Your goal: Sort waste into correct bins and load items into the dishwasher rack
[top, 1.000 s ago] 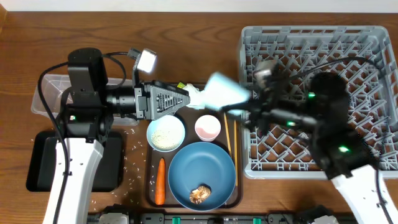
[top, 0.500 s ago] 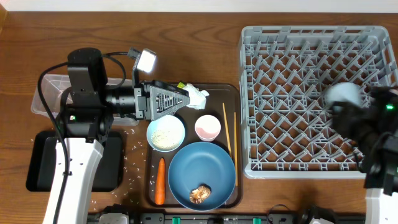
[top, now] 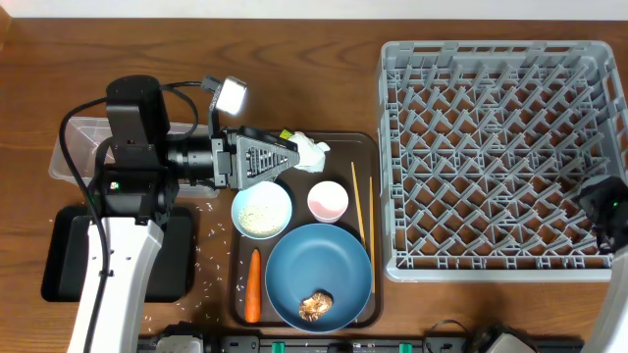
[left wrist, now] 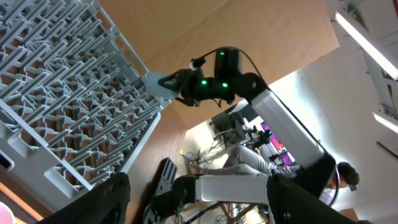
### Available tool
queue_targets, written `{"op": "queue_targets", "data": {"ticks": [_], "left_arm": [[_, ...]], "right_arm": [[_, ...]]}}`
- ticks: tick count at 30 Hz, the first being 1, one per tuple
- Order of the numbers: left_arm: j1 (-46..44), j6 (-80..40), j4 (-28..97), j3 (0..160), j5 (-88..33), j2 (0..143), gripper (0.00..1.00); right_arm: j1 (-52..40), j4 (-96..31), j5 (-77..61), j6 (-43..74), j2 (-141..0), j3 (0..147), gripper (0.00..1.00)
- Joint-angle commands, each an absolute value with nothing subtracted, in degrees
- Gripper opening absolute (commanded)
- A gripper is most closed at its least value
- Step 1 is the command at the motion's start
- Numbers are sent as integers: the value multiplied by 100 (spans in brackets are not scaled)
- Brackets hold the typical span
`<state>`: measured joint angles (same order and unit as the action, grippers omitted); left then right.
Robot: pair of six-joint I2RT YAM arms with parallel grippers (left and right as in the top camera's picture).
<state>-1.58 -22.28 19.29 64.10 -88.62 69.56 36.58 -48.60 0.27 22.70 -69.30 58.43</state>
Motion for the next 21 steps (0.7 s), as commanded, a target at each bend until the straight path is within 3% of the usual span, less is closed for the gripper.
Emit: {"op": "queue_targets", "data": {"ticks": [1, 9, 13, 14, 18, 21], "left_arm": [[-126, -2174, 1914, 6549, -9000, 6921, 72], [-126, -2171, 1914, 6549, -8997, 6921, 72], [-126, -2171, 1914, 6549, -9000, 6921, 72], [-126, -2171, 1916, 6549, -9000, 6921, 72], [-132, -2171, 1916, 6549, -9002, 6921, 72], [-132, -2171, 1916, 6549, -9000, 6921, 72]], "right_arm": [[3798, -4890, 106, 2620, -7205, 5898, 44], [3977, -5148, -110, 2679, -7708, 5898, 48], [4025, -5046, -73, 2644, -7802, 5898, 78], [4027, -5004, -130, 2630, -7800, 5909, 92], [4053, -5050, -707, 2609, -7771, 6246, 99], [4045, -5310, -1417, 2434, -7655, 6735, 99]]}}
